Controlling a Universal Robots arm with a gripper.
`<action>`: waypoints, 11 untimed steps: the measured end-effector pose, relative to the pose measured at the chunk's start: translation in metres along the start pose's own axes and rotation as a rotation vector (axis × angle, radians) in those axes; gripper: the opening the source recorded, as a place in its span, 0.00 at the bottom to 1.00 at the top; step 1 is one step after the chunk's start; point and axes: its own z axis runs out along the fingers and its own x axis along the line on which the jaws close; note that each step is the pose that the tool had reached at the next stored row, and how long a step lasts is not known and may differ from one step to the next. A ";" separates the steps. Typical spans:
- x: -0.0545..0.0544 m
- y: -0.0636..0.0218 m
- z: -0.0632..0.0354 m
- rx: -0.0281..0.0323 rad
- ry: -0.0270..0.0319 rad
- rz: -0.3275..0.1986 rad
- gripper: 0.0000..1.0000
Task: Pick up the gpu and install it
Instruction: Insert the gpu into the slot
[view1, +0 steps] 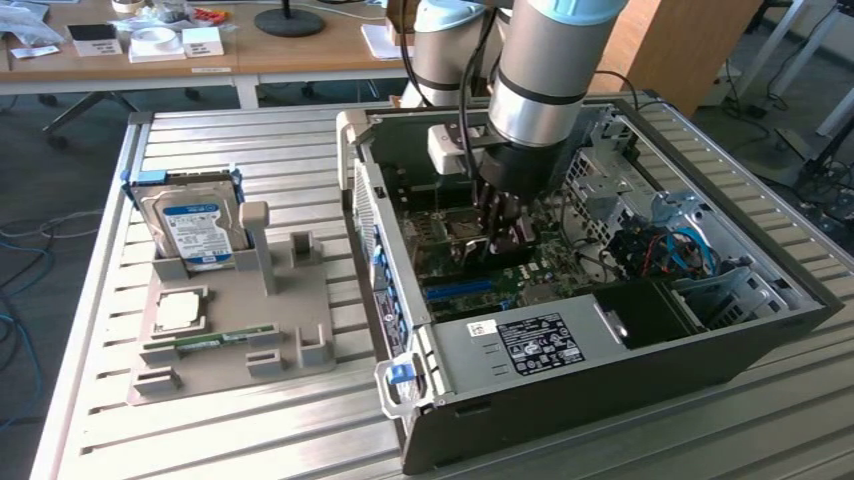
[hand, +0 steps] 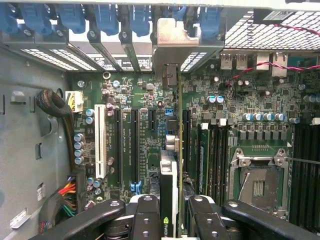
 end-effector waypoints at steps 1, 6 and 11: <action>0.000 0.0000 0.0000 0.0000 0.0000 0.000 0.26; 0.000 0.0016 0.0002 0.0001 -0.0001 0.000 0.26; 0.000 0.0018 0.0009 0.0002 -0.0001 0.000 0.26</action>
